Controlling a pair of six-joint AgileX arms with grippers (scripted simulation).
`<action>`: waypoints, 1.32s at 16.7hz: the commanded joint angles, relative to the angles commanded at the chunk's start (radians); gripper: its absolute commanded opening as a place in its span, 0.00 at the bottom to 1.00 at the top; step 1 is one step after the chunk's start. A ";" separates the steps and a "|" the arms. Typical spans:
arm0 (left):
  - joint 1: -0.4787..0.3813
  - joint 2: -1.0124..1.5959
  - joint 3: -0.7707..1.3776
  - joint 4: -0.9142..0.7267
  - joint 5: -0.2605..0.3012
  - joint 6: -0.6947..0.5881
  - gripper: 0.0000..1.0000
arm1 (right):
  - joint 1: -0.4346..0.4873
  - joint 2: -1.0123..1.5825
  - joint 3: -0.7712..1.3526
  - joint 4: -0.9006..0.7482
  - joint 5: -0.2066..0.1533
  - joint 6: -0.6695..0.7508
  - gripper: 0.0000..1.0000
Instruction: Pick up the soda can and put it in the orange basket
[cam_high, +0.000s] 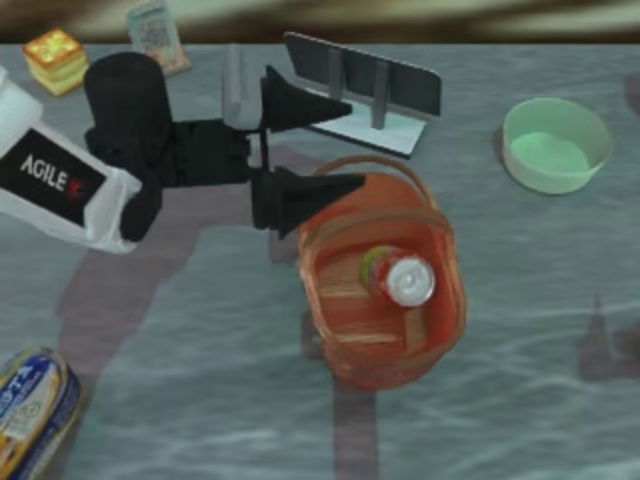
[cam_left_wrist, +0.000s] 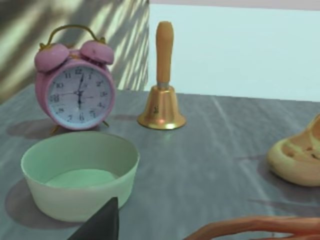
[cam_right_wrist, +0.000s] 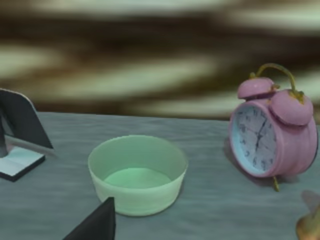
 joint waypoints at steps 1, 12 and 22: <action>0.009 -0.038 -0.021 -0.025 -0.028 -0.012 1.00 | 0.017 0.042 0.042 -0.036 0.000 -0.024 1.00; 0.175 -1.000 -0.455 -0.496 -0.570 -0.117 1.00 | 0.335 1.091 1.060 -0.758 0.001 -0.485 1.00; 0.300 -2.019 -0.969 -0.950 -1.094 -0.054 1.00 | 0.614 2.052 2.003 -1.381 0.002 -0.890 1.00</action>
